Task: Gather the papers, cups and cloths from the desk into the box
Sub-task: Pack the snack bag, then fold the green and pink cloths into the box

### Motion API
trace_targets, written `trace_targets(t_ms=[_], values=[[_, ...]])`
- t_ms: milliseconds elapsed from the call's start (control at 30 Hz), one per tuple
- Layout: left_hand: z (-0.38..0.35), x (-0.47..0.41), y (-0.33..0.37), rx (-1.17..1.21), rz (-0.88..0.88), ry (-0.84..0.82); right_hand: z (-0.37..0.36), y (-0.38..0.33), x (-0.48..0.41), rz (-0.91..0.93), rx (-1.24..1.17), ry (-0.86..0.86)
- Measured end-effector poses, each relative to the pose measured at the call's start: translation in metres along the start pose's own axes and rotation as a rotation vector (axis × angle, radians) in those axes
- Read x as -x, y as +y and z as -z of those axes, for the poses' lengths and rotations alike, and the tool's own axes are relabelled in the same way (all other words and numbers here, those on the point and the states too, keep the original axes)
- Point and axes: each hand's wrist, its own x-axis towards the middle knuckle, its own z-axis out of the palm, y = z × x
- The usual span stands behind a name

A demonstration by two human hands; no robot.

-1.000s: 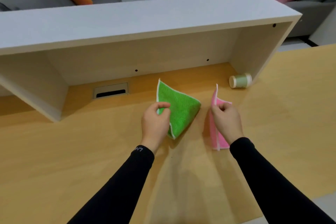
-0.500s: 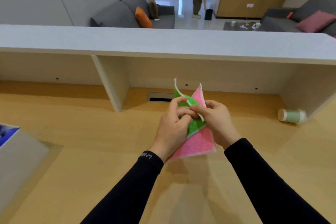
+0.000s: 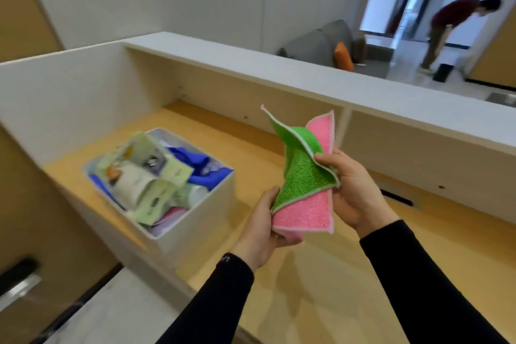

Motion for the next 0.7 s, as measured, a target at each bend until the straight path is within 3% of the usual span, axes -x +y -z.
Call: trace_targets(t_ms=[100, 233, 333, 433, 533, 600, 700], values=[[0.055, 0.003, 0.042, 0.124, -0.164, 0.078, -0.059, 0.025, -0.027, -0.031, -0.067, -0.072], [0.124, 0.02, 0.101, 0.075, -0.44, 0.237, -0.119, 0.049, -0.055, 0.015, -0.038, -0.128], [0.159, 0.037, 0.142, -0.095, -0.622, 0.413, -0.153, 0.067, -0.073, 0.048, 0.114, -0.064], [0.184, 0.041, 0.164, -0.411, -0.75, 0.616, -0.175, 0.088, -0.09, 0.078, 0.343, 0.0], [0.208, 0.028, 0.162, -0.944, -0.596, 0.759, -0.178, 0.108, -0.107, 0.099, 0.688, 0.038], [0.218, 0.017, 0.149, -1.295, -0.362, 0.703, -0.177, 0.119, -0.112, 0.026, 0.954, -0.006], [0.22, 0.009, 0.138, -1.387, -0.283, 0.673, -0.171, 0.123, -0.116, -0.088, 1.002, 0.059]])
